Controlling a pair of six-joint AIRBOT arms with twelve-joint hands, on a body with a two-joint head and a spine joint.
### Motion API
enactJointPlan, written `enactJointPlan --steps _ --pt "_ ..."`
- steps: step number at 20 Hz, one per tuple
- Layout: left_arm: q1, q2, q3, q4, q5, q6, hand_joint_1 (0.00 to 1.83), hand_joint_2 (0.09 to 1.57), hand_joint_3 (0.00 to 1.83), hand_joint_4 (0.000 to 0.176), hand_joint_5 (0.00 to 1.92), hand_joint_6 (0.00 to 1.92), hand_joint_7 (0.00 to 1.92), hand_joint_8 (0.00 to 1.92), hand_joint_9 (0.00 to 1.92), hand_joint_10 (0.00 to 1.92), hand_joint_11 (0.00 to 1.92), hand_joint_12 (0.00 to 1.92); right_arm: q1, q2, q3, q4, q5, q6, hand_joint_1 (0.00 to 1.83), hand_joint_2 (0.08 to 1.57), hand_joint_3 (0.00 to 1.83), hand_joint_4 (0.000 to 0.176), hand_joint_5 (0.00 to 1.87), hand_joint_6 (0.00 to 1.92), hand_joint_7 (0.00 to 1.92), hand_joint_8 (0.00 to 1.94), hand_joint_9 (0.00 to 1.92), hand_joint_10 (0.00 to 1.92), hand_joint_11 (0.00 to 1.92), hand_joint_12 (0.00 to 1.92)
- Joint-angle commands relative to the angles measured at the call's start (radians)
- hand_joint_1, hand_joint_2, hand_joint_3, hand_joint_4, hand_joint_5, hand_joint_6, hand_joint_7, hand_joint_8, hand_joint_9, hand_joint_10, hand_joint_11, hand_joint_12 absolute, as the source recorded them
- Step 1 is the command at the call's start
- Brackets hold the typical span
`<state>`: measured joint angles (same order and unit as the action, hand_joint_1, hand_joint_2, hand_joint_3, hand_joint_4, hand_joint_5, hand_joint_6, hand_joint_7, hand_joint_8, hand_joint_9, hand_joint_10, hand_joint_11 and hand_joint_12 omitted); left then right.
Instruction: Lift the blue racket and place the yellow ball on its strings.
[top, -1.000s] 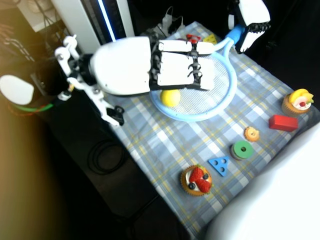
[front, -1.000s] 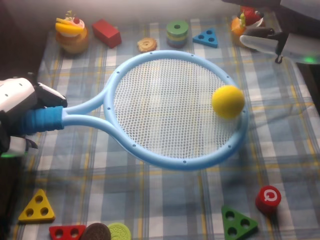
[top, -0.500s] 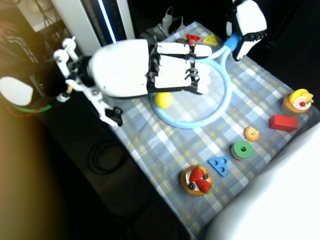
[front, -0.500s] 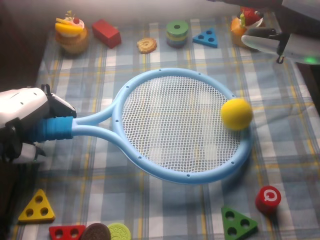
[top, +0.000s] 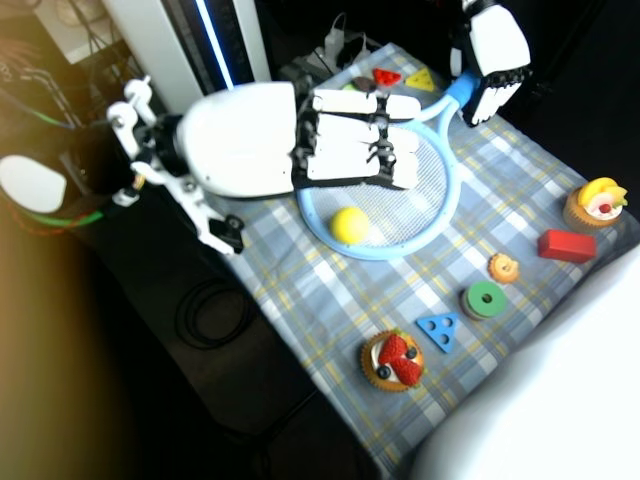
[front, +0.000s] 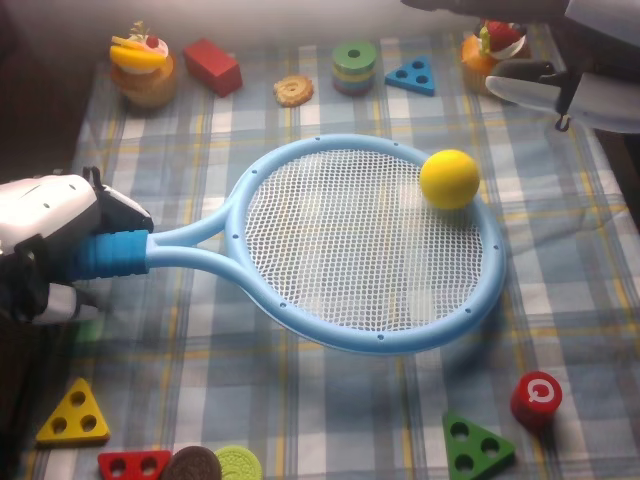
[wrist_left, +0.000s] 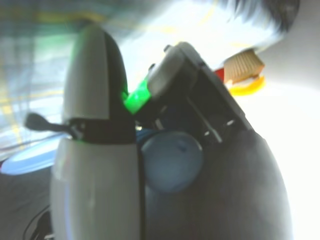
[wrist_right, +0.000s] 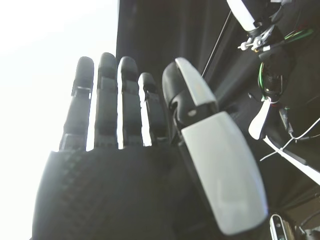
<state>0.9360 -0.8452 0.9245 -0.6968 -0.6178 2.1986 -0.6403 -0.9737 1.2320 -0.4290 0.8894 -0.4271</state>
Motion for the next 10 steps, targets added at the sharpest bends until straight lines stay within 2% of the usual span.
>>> enactJointPlan --steps 1,2,3,4,5,6,7,8,9,10 --pt "-0.011 -0.003 0.004 0.011 -0.085 0.0 1.31 1.09 0.0 0.019 0.78 1.92 0.73 1.92 0.95 1.92 1.1 1.92 0.005 0.0 -0.001 0.049 0.112 -0.003 0.88 1.43 0.0 0.007 0.27 0.0 0.47 0.01 0.43 0.0 0.05 0.68" --pt "-0.011 -0.003 0.002 0.01 -0.09 0.0 1.23 1.07 0.0 0.0 0.64 1.91 0.6 1.92 0.77 1.92 0.93 1.92 0.002 0.001 -0.001 0.051 0.112 -0.003 0.89 1.42 0.0 0.008 0.28 0.0 0.45 0.0 0.41 0.0 0.01 0.72" --pt "-0.011 -0.003 0.001 0.01 -0.091 0.0 1.22 1.03 0.0 0.0 0.57 1.53 0.52 1.68 0.66 1.78 0.83 1.78 0.0 0.002 -0.001 0.053 0.112 -0.003 0.9 1.41 0.0 0.008 0.28 0.0 0.46 0.0 0.42 0.0 0.0 0.72" --pt "-0.011 -0.002 0.0 0.009 -0.091 0.0 1.19 1.02 0.0 0.0 0.57 1.22 0.48 1.47 0.62 1.62 0.78 1.65 -0.003 0.003 -0.002 0.056 0.112 -0.003 0.91 1.42 0.0 0.0 0.28 0.0 0.47 0.01 0.42 0.0 0.0 0.72" --pt "-0.011 -0.002 0.0 0.008 -0.091 0.0 1.16 1.0 0.0 0.0 0.63 0.75 0.42 1.21 0.57 1.45 0.73 1.56 -0.006 0.004 -0.002 0.06 0.114 -0.003 0.9 1.42 0.0 0.003 0.28 0.0 0.47 0.0 0.4 0.01 0.0 0.64" --pt "-0.011 0.0 -0.001 0.007 -0.092 0.0 1.11 0.99 0.0 0.0 0.62 0.38 0.41 0.95 0.51 1.27 0.65 1.51 -0.01 0.005 -0.002 0.063 0.116 -0.003 0.9 1.42 0.0 0.011 0.28 0.0 0.47 0.0 0.4 0.01 0.0 0.63" --pt "-0.01 0.004 -0.007 0.006 -0.101 0.0 1.1 0.98 0.0 0.021 0.6 0.17 0.45 0.71 0.51 1.09 0.62 1.41 -0.015 0.007 -0.002 0.07 0.121 -0.003 0.91 1.42 0.0 0.011 0.28 0.0 0.46 0.0 0.41 0.0 0.0 0.68" --pt "-0.009 0.01 -0.018 0.008 -0.116 -0.001 1.05 0.97 0.0 0.062 0.5 0.04 0.47 0.39 0.51 0.83 0.54 1.31 -0.021 0.009 -0.003 0.076 0.126 -0.003 0.91 1.41 0.0 0.019 0.28 0.0 0.47 0.0 0.42 0.01 0.0 0.69" --pt "-0.006 0.022 -0.039 0.025 -0.145 -0.007 1.02 0.97 0.0 0.088 0.41 0.01 0.47 0.15 0.49 0.58 0.45 1.24 -0.03 0.012 -0.004 0.087 0.136 -0.003 0.93 1.41 0.0 0.022 0.28 0.0 0.47 0.0 0.42 0.01 0.0 0.66" --pt "-0.004 0.032 -0.053 0.039 -0.164 -0.015 0.97 0.95 0.0 0.136 0.27 0.0 0.38 0.04 0.46 0.27 0.29 1.08 -0.036 0.016 -0.007 0.094 0.144 -0.003 0.94 1.41 0.0 0.03 0.28 0.0 0.46 0.0 0.4 0.0 0.0 0.67"
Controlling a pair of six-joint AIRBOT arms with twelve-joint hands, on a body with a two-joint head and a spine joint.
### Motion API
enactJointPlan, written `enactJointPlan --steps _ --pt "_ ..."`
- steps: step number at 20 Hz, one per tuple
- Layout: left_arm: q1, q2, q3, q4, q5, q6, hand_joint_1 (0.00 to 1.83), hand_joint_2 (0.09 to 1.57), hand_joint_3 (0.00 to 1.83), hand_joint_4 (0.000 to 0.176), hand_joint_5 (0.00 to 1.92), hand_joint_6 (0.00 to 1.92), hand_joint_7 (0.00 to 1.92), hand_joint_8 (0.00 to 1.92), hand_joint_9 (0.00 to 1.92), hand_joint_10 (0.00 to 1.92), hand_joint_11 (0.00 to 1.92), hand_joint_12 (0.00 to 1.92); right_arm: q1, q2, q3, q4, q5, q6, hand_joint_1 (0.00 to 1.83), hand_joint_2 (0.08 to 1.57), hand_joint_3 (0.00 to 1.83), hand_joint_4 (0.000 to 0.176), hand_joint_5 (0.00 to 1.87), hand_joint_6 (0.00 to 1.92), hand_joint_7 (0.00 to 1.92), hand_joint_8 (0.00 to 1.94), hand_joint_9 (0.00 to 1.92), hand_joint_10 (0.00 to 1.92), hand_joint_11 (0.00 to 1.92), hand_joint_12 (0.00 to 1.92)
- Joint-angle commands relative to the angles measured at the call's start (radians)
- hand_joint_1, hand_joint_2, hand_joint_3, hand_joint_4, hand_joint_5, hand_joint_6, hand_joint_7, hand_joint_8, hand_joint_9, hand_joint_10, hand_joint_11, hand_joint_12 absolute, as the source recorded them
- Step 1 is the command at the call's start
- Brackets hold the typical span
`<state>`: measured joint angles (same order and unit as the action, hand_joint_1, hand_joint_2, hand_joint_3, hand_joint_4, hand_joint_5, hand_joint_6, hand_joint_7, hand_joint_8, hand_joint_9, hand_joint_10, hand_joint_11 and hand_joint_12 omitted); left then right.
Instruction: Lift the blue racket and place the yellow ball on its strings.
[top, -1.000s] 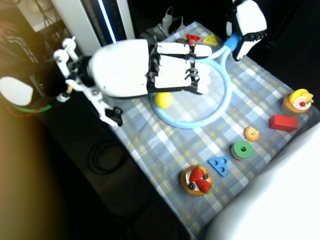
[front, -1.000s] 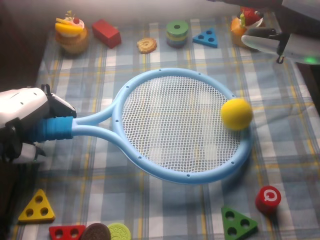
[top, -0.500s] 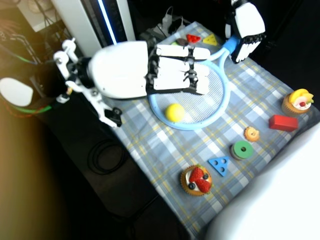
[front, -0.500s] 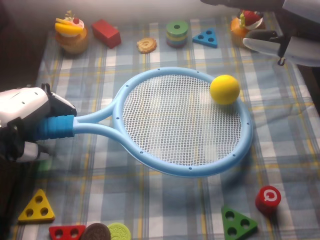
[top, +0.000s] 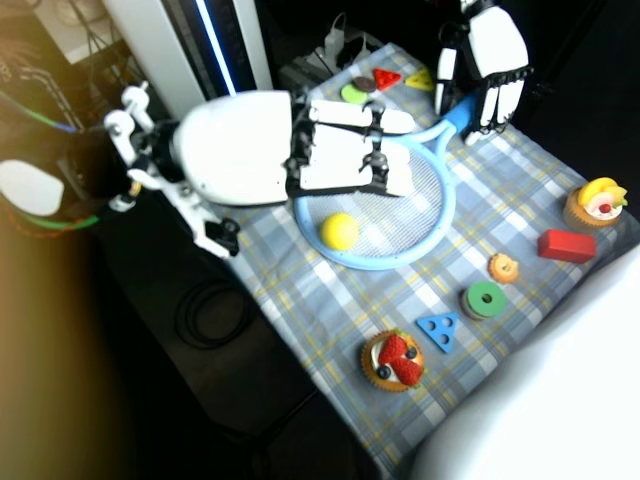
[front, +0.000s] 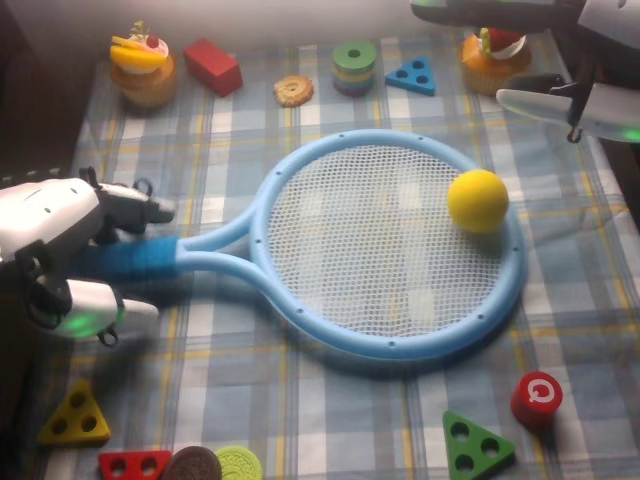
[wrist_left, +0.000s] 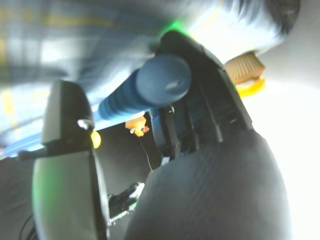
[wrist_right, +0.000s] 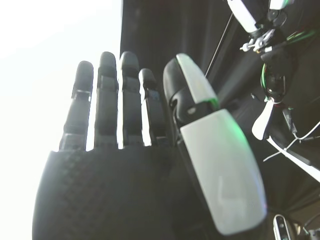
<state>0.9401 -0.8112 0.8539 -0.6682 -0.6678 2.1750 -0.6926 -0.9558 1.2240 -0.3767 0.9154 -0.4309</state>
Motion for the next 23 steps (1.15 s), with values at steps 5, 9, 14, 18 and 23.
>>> enactJointPlan --steps 5,9,14,18,23 --pt "0.029 0.091 -0.041 0.155 -0.282 -0.309 0.71 0.9 0.0 0.176 0.0 0.0 0.01 0.0 0.09 0.0 0.0 0.38 -0.045 0.04 -0.043 0.129 0.21 -0.057 0.84 1.43 0.0 0.019 0.25 0.0 0.45 0.0 0.4 0.0 0.0 0.59" --pt "0.113 0.167 -0.041 0.273 -0.513 -0.767 0.74 0.87 0.0 0.145 0.0 0.0 0.0 0.0 0.0 0.0 0.04 0.04 -0.148 0.077 -0.099 0.269 0.374 -0.131 0.86 1.4 0.0 0.0 0.28 0.0 0.41 0.0 0.48 0.0 0.17 0.5" --pt "0.2 0.16 0.046 0.336 -0.817 -1.318 0.76 0.81 0.02 0.169 0.0 0.0 0.0 0.0 0.0 0.0 0.04 0.02 -0.323 0.084 -0.146 0.457 0.639 -0.16 0.78 1.29 0.0 0.0 0.33 0.0 0.58 0.0 0.63 0.01 0.33 0.59" --pt "0.202 0.131 0.074 0.398 -0.963 -1.481 0.56 0.95 0.01 0.067 0.0 0.0 0.07 0.0 0.12 0.03 0.0 0.74 -0.359 0.093 -0.18 0.475 0.784 -0.178 0.71 1.28 0.0 0.102 0.07 0.01 0.13 0.0 0.09 0.0 0.01 0.05" --pt "0.177 0.109 0.086 0.468 -1.066 -1.564 0.18 1.21 0.01 0.02 0.43 0.89 0.15 0.01 0.07 0.0 0.0 0.06 -0.349 0.101 -0.214 0.447 0.847 -0.201 0.37 1.18 0.01 0.092 0.05 0.0 0.1 0.02 0.1 0.02 0.08 0.03"
